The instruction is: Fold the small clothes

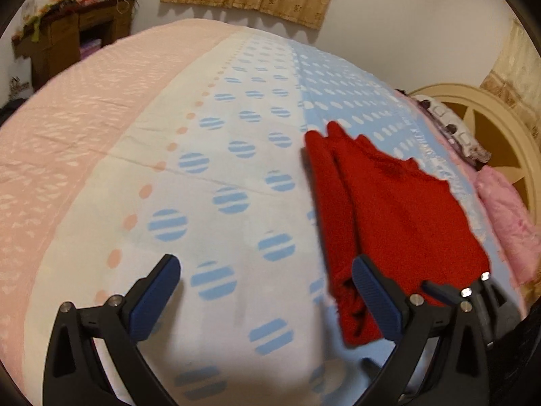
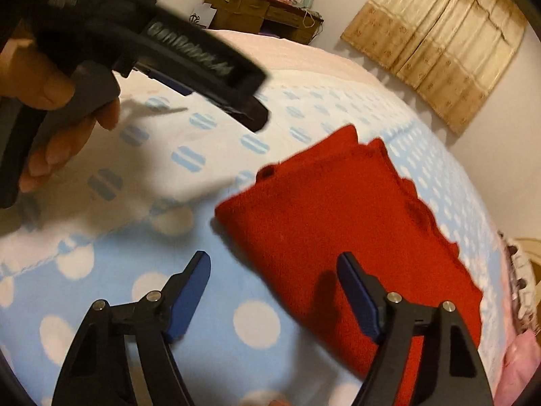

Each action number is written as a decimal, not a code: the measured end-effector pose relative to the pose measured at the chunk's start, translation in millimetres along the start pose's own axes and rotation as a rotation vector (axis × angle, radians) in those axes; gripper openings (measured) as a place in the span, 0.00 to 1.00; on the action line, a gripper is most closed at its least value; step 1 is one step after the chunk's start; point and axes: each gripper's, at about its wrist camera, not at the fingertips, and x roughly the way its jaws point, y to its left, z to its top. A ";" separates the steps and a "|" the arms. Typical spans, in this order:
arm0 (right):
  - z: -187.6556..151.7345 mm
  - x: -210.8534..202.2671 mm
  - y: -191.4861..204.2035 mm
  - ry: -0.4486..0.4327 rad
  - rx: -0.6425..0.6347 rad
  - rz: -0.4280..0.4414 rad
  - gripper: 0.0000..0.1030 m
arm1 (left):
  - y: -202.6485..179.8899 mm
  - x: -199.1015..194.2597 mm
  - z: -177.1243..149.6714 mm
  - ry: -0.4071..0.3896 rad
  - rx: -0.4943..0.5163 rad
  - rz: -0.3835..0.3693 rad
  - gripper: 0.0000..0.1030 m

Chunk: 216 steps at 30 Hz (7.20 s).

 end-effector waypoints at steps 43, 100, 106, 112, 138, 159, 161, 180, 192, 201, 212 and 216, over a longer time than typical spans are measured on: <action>-3.6 -31.2 -14.5 -0.069 0.082 -0.086 0.08 | -31.3 94.3 78.4 0.118 -0.171 -0.492 0.13; -209.7 -95.1 -185.5 0.012 0.912 0.030 0.08 | -319.4 137.0 47.4 0.187 0.325 -0.534 0.29; -226.5 -96.8 -188.0 0.060 0.956 0.072 0.09 | -323.9 100.4 40.7 0.111 0.410 -0.539 0.65; -224.5 -128.8 -195.1 0.032 0.908 -0.025 0.61 | -276.6 56.2 30.7 -0.012 0.430 -0.469 0.74; -212.8 -67.3 -251.4 0.099 1.051 0.009 0.17 | -228.4 65.2 -31.7 0.031 0.505 -0.374 0.91; -172.4 -10.4 -280.2 0.114 0.955 0.079 0.60 | -224.5 77.9 -31.3 0.026 0.465 -0.286 1.00; -170.1 -13.0 -277.0 0.133 0.913 0.050 0.60 | -226.7 78.7 -32.7 0.030 0.474 -0.283 1.00; -177.1 -57.8 -196.7 0.088 0.628 -0.117 0.61 | -222.8 81.5 -32.2 0.053 0.445 -0.304 1.00; -172.8 -69.9 -204.9 0.101 0.626 -0.052 0.61 | -222.6 73.0 -29.7 0.032 0.437 -0.300 1.00; -120.1 -56.2 -257.3 -0.002 0.749 0.168 0.61 | -212.5 54.3 -14.5 -0.061 0.358 -0.333 1.00; -171.3 -21.4 -286.2 0.005 0.930 0.290 0.61 | -222.8 78.7 -19.7 0.058 0.358 -0.331 1.00; -184.4 -39.0 -310.4 -0.082 0.975 0.238 0.61 | -227.3 73.2 -14.9 0.034 0.373 -0.301 1.00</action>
